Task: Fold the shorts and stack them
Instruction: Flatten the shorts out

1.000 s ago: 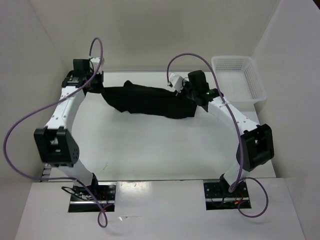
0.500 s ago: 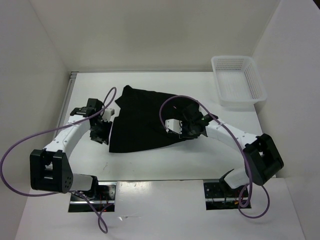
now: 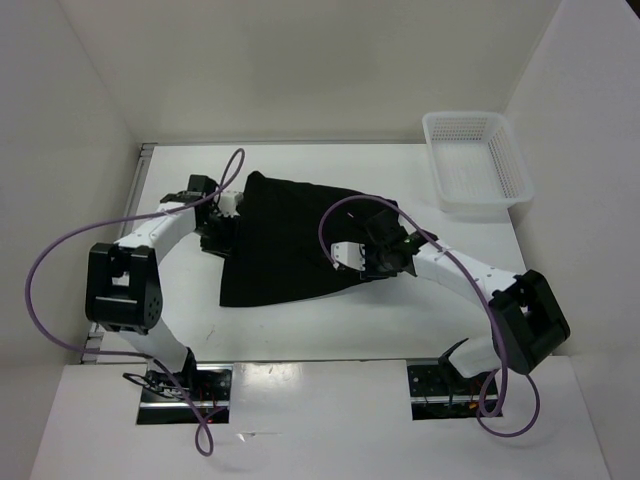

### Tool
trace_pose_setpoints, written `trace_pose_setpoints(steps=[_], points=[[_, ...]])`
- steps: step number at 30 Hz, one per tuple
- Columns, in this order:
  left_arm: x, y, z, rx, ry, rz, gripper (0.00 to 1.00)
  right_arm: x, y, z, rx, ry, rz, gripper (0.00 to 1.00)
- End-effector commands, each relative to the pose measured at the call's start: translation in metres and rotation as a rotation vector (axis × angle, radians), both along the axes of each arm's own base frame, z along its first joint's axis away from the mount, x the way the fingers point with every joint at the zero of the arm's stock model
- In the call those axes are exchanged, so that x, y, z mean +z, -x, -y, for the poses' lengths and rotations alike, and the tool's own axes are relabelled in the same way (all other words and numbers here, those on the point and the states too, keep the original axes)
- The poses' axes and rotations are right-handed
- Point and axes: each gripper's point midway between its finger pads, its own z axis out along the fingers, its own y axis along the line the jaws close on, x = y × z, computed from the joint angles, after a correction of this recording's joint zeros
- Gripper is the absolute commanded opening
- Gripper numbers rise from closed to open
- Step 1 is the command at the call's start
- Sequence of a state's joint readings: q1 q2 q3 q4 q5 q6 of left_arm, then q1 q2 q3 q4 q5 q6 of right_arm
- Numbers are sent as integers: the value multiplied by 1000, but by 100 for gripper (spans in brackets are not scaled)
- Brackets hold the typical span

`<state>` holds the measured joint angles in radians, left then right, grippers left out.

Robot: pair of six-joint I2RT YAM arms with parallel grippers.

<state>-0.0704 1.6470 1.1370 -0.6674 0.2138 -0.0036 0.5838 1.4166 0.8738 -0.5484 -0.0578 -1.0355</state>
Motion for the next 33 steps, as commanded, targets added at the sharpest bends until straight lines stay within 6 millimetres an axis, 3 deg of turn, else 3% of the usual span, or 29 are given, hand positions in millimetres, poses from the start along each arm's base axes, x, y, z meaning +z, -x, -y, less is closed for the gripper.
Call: trace_pose_setpoints(steps=[1,8,14,19,24,26,33], points=[[-8,-10,19,-43,74,-19,50,-1,-4,-2,35,18,30,0],[-21,-33,19,-39,62,-12,50,-5,-4,0,31,30,26,0],[-32,-41,8,-15,17,-23,50,-9,-8,4,45,68,39,0],[-41,-38,10,-18,28,-51,50,-12,-8,4,46,73,31,0],[-37,-32,17,-31,71,-77,49,-11,-10,3,54,71,42,0],[-34,-33,19,-35,81,-76,44,-11,-10,3,54,71,42,0],[-33,-27,25,-44,115,-100,10,-9,-15,2,49,73,54,0]])
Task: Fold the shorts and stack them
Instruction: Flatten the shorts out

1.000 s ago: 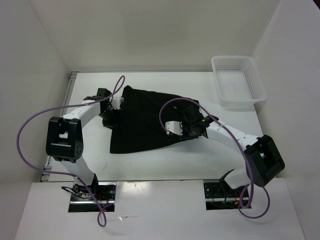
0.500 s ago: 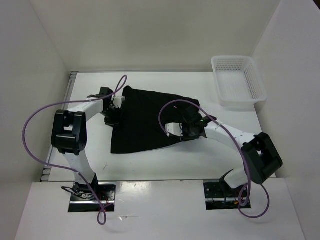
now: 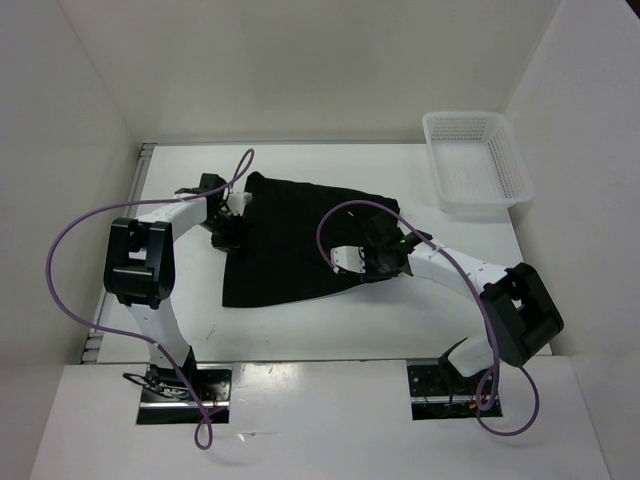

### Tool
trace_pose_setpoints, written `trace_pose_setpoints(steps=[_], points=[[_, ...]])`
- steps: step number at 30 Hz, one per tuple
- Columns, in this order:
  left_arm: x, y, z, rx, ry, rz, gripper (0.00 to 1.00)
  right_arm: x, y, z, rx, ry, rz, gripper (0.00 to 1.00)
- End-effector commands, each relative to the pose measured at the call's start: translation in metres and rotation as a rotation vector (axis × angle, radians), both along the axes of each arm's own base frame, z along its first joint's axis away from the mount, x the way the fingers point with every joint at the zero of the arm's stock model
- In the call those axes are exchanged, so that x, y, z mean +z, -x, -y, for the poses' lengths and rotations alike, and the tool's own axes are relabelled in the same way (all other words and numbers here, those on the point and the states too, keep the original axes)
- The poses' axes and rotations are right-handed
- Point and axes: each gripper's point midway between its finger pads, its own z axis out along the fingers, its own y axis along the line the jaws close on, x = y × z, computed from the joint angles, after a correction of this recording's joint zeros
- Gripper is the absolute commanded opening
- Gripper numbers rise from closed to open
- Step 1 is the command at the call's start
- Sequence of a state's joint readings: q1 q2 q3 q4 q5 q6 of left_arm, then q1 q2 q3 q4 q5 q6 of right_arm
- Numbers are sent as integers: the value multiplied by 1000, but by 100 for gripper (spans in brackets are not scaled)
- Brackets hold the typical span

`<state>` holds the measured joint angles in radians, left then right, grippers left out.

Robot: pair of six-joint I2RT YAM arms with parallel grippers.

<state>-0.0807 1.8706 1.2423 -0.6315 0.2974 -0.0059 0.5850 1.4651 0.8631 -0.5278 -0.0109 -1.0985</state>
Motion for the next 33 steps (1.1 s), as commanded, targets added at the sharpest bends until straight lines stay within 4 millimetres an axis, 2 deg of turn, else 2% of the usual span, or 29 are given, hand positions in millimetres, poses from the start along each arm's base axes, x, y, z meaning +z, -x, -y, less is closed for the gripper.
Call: trace_pose_setpoints(steps=[1,2,4,9,11,14,17,18,19,20,22,24,25,27,28,29,30,31,32,33], points=[[5,-2,5,-11,41,-12,7,4,-9,-6,14,-6,45,0],[11,-6,6,-11,43,8,1,4,-9,-6,14,-6,45,0],[11,-3,6,-11,42,-1,0,4,-9,-6,14,-6,45,0],[27,-6,11,-20,76,26,0,8,-15,-10,-8,-25,54,0],[49,-12,17,-31,110,68,0,14,-21,-15,-26,-51,75,0],[77,-13,12,-16,136,99,0,33,-35,-26,-84,-121,117,0],[101,3,4,7,144,110,0,45,-35,-32,-147,-181,104,0],[100,20,-1,22,133,63,0,53,-33,-33,-152,-201,105,0],[109,30,-3,25,122,72,0,55,-27,-34,-142,-209,87,0],[110,40,-6,30,105,58,0,48,-17,-27,-144,-186,58,0],[105,65,-20,68,57,10,0,52,-12,-23,-127,-188,75,0],[100,74,-26,84,48,-3,0,44,-3,-17,-128,-177,61,0],[96,74,-26,84,48,-2,0,46,-6,-19,-138,-194,73,0],[97,57,-27,88,61,68,0,56,-23,-28,-175,-245,128,0],[94,45,-27,88,61,84,0,63,-44,-28,-254,-263,170,0],[112,10,-31,90,47,206,0,77,-69,-33,-288,-302,239,0],[115,-13,-35,95,30,245,0,86,-89,-32,-329,-310,284,0],[133,-42,-39,103,11,337,0,104,-133,-24,-436,-316,365,0],[153,-65,-44,113,-8,410,0,121,-159,-21,-489,-343,415,0],[202,-102,-50,127,-30,557,0,184,-197,-24,-540,-440,525,0]])
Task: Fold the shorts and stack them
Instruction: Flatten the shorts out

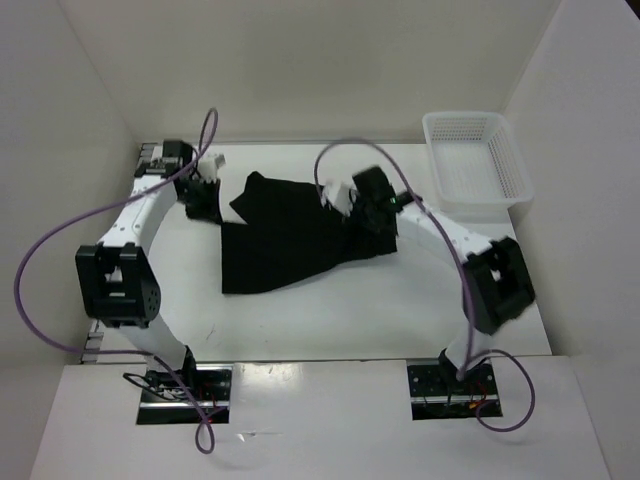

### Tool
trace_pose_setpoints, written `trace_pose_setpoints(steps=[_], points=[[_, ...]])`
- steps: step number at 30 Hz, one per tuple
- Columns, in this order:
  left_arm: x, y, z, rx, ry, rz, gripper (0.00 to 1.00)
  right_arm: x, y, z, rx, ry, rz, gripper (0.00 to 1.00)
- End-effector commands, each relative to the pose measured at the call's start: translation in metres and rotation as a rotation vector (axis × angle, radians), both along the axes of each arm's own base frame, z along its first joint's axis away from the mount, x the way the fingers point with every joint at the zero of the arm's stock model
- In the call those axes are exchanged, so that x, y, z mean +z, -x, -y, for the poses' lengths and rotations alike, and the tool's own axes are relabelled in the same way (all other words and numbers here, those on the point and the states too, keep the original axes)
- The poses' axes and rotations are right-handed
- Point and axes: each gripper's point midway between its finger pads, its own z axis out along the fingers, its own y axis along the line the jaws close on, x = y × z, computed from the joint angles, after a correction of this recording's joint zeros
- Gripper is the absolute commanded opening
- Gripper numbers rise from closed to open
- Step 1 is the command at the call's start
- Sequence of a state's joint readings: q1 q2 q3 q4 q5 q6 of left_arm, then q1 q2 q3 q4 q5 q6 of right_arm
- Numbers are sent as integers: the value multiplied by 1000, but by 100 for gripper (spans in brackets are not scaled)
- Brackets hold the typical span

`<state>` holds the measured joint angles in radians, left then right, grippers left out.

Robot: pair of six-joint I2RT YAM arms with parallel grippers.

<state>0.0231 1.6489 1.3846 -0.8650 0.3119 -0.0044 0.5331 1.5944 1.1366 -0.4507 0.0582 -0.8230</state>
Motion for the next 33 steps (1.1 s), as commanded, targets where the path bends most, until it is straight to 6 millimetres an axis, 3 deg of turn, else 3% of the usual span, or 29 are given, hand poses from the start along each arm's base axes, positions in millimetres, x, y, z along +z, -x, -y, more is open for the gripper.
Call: trace_pose_setpoints(steps=[1,2,3,5,6,8,10,11,12,14,15,16,18,19,20,22,23,25,27,29,33], points=[[129,-121,-18,47,-74,523,0,123,-143,13,-346,-251,371,0],[157,-133,-25,65,-85,601,0,146,-159,19,-399,-296,405,0],[184,-140,-29,80,-100,674,0,200,-173,21,-430,-380,487,0],[249,-143,-41,127,-134,845,0,236,-176,26,-453,-481,532,0],[260,-140,-48,141,-140,868,0,249,-171,24,-432,-504,545,0],[271,-125,-65,178,-157,887,0,249,-145,9,-358,-489,528,0],[254,-113,-66,177,-153,844,0,229,-120,-1,-285,-427,482,0],[252,-100,-66,183,-159,839,0,231,-98,-10,-206,-378,492,0],[209,-92,-65,179,-156,742,0,186,-82,-11,-173,-293,421,0],[179,-71,-63,175,-154,663,0,139,-46,-20,-61,-164,345,0],[158,-61,-63,178,-160,609,0,124,-34,-23,-26,-129,314,0],[125,-46,-61,176,-170,532,0,105,-19,-25,16,-93,251,0],[90,-21,-55,160,-166,425,0,66,13,-32,117,-40,138,0],[61,1,-53,154,-165,342,0,54,25,-28,137,-8,98,0],[45,16,-42,123,-167,292,0,26,41,-22,163,43,37,0],[16,52,-33,89,-172,182,0,11,60,-16,250,128,26,0],[-11,76,-28,60,-188,96,0,-15,76,-6,284,192,-22,0],[-32,102,-29,49,-210,5,0,-35,96,-3,359,261,-50,0],[-53,123,-37,49,-274,-59,0,-37,105,-11,378,244,-71,0],[-60,129,-43,58,-309,-81,0,-39,119,-20,409,196,-131,0],[-64,138,-46,53,-334,-103,0,-46,137,-14,434,199,-213,0]])
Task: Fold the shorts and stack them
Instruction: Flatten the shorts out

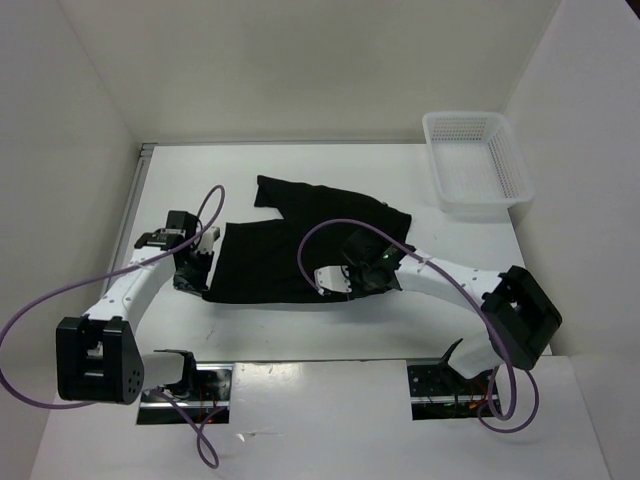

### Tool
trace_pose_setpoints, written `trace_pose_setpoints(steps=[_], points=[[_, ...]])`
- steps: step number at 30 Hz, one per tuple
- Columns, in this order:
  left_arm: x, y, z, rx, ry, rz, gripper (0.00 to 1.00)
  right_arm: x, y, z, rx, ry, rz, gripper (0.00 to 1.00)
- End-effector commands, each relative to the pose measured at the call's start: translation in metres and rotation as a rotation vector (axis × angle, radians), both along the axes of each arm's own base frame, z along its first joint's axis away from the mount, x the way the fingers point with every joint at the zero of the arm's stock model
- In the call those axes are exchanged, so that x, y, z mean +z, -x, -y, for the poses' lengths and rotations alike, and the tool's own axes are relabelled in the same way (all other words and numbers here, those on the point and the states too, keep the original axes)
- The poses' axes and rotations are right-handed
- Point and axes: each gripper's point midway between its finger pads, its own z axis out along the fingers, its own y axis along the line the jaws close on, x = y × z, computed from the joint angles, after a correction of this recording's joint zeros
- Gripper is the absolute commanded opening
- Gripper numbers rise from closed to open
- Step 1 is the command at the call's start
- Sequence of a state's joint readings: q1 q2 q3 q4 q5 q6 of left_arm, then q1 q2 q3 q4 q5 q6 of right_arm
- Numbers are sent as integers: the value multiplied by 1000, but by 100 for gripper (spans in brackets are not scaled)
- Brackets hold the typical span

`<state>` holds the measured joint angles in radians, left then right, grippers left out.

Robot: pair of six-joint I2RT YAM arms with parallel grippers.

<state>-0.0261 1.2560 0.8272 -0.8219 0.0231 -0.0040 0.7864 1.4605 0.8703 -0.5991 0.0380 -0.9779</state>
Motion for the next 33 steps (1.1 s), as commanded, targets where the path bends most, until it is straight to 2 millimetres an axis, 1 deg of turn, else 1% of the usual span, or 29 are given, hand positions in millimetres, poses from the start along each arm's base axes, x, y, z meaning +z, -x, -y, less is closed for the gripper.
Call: trace_pose_setpoints(steps=[1,2,3,6,7,9,10,12,14,15,17,18,19,21,22,23,24,25,26,28,29,30,31,32,33], points=[[2,3,-10,6,-60,16,0,10,13,2,41,-5,-44,0],[2,5,-10,6,-60,7,0,6,21,7,44,11,-75,0],[4,5,-12,9,-70,16,0,5,25,11,44,17,-82,0],[3,17,-15,-3,-107,-20,0,7,36,15,63,18,-124,0],[4,20,-15,-4,-108,-23,0,6,40,16,76,22,-141,0],[4,32,-14,-15,-111,-71,0,9,48,14,98,8,-175,0],[8,33,-8,-23,-78,-71,0,9,50,13,101,1,-182,0],[14,38,1,-44,-39,-93,0,9,59,15,119,-2,-219,3],[17,44,12,-64,12,-114,0,9,63,17,134,7,-237,7],[19,44,13,-67,23,-105,0,9,65,17,149,8,-246,9],[19,48,15,-68,32,-121,1,10,70,19,172,21,-253,16],[19,50,15,-68,31,-130,11,9,74,20,194,26,-252,23],[19,50,12,-66,19,-129,17,8,79,23,194,35,-276,33],[19,52,12,-66,19,-140,32,9,84,25,212,36,-294,42],[19,55,12,-66,18,-149,33,12,86,24,215,28,-306,45],[19,55,12,-66,18,-149,33,19,85,20,211,4,-297,47],[21,50,12,-66,19,-131,33,27,87,18,216,-13,-295,50],[21,48,13,-66,20,-122,33,33,94,16,225,-38,-320,56],[22,45,13,-66,20,-122,33,44,98,16,230,-51,-330,60],[20,25,10,-61,-2,-67,33,62,97,9,196,-117,-297,62],[19,17,8,-58,-14,-45,34,71,88,-1,188,-170,-245,59],[16,0,10,-58,-11,1,34,79,78,-4,154,-201,-181,56],[18,-12,11,-58,-10,36,34,79,71,-7,135,-222,-148,48],[23,-32,15,-66,-6,99,34,85,55,-22,90,-293,-86,44],[19,-40,20,-83,-5,93,34,90,46,-29,67,-329,-51,41]])
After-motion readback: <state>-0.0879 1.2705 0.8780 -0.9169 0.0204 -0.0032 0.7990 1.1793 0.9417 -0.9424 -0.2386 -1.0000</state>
